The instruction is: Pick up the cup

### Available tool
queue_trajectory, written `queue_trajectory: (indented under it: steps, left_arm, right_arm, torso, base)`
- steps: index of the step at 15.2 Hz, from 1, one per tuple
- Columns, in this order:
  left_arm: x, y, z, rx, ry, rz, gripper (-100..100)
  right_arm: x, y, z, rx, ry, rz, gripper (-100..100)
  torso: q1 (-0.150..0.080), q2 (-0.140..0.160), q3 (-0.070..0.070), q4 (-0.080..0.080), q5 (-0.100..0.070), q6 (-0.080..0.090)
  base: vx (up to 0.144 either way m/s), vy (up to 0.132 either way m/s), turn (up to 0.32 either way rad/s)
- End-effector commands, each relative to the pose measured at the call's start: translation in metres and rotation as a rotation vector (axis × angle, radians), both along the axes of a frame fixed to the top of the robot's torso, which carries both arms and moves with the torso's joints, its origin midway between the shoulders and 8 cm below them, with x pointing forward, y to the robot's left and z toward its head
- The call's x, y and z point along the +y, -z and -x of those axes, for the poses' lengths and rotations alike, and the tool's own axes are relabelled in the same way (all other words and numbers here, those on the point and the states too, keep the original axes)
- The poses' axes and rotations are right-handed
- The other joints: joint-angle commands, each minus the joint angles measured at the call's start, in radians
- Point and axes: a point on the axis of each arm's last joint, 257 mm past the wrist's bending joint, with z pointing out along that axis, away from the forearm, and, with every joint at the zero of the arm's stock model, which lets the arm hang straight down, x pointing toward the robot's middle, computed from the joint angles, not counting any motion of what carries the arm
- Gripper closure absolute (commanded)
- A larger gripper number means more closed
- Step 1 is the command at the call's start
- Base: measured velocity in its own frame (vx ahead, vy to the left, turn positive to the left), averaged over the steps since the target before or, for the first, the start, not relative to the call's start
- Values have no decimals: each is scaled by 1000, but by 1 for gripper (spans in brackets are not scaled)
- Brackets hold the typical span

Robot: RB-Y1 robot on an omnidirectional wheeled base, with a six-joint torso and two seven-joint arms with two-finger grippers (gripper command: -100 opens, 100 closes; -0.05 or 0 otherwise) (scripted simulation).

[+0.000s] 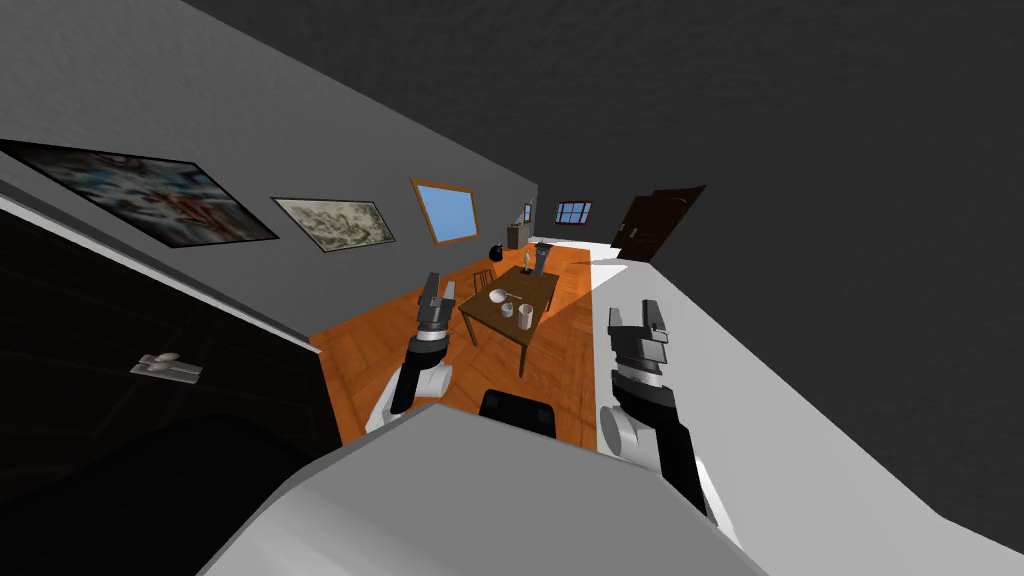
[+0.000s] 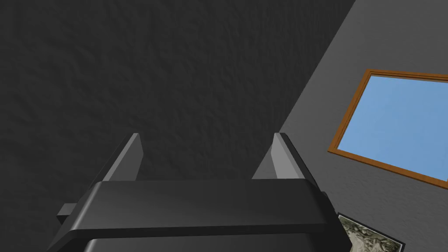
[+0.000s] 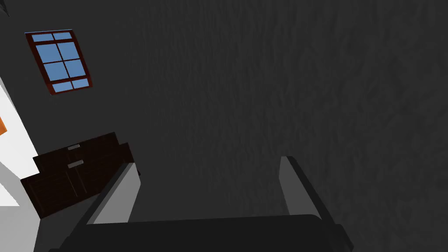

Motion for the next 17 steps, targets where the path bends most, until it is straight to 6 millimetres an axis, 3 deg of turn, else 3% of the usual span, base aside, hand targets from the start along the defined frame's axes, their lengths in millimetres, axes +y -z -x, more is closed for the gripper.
queue_trajectory:
  steps: [1,9,14,16,17]
  left_arm:
    - [0,0,0,0,0,0,0]
    - [0,0,0,0,0,0,0]
    - [0,0,0,0,0,0,0]
    - [0,0,0,0,0,0,0]
    - [0,0,0,0,0,0,0]
  right_arm:
    - [6,7,-4,19,-25,38,-100]
    - [22,33,-16,85,-95,152,-100]
    - [33,63,-27,157,-152,253,-100]
    - [34,65,-26,161,-160,273,-100]
    - [36,77,-29,188,-177,305,-100]
  torso:
    - [0,0,0,0,0,0]
    - [4,-2,-1,-1,1,0]
    - [5,-3,-2,-1,1,0]
    - [5,-3,-2,-1,1,0]
    - [4,-3,-2,-1,1,0]
  base:
    - [10,28,72]
    - [24,54,95]
    - [42,66,124]
    - [31,52,70]
    - [32,50,78]
